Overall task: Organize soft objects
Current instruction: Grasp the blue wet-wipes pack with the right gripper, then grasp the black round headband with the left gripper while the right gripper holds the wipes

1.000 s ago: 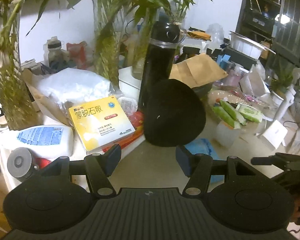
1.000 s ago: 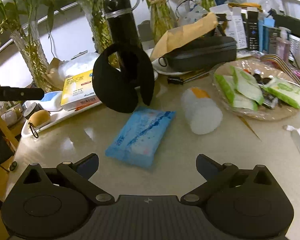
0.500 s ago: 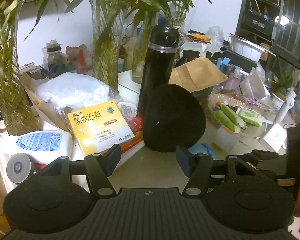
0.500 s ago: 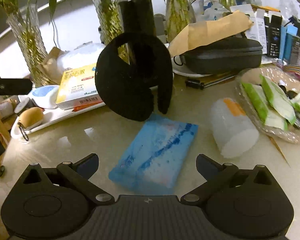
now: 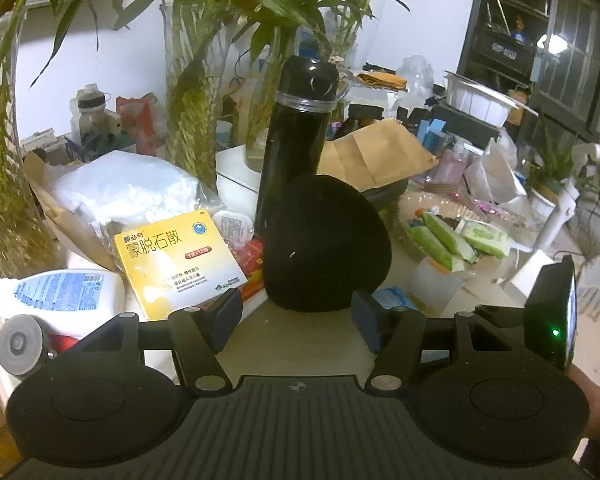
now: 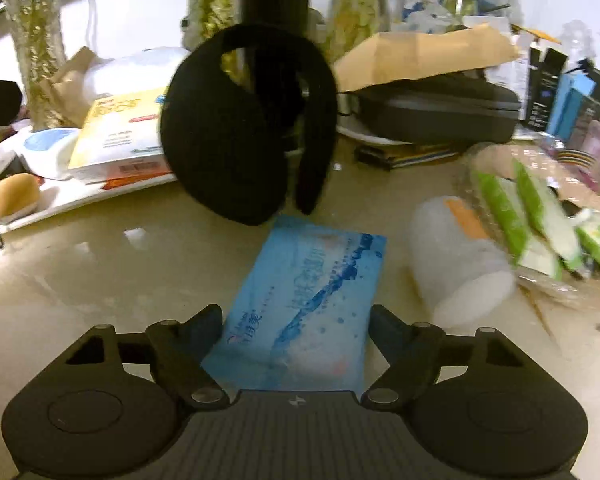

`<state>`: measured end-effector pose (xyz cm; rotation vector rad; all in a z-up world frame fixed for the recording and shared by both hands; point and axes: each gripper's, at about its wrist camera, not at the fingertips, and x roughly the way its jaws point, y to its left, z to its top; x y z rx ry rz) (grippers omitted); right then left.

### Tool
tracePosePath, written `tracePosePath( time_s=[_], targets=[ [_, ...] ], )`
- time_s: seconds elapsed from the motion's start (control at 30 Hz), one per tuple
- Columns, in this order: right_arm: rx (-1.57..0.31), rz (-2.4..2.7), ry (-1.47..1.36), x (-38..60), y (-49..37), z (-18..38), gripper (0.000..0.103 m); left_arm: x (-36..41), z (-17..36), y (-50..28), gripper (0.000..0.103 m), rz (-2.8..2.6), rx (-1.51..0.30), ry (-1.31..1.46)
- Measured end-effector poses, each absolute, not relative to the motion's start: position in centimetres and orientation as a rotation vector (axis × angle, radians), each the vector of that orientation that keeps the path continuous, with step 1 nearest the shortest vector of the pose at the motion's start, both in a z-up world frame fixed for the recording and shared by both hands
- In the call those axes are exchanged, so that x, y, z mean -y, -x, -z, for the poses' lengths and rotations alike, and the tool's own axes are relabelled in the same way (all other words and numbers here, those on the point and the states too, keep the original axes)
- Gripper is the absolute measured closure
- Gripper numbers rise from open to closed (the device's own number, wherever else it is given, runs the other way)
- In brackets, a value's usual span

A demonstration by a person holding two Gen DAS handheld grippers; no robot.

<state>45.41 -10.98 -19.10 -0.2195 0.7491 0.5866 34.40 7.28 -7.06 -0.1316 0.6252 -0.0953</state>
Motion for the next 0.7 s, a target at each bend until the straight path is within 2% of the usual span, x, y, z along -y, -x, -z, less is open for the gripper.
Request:
tracePosePath(
  time_s=[0.23,0.47,0.7],
  targets=[
    [-0.761,-0.679,0.205,14.0,-44.7,18.0,0.027,-7.6,6.7,-34.1,0.044,0.179,-0.623,0.144],
    [-0.729,-0.747,0.045,18.2,-42.4,14.4,0.028,-7.8,4.6,-33.4,0.044,0.273,-0.628,0.178],
    [-0.680,-0.713,0.010,20.9,-38.9,12.3,0.027,-7.3,2.2,-32.6,0.043,0.269,-0.635,0.068]
  ],
)
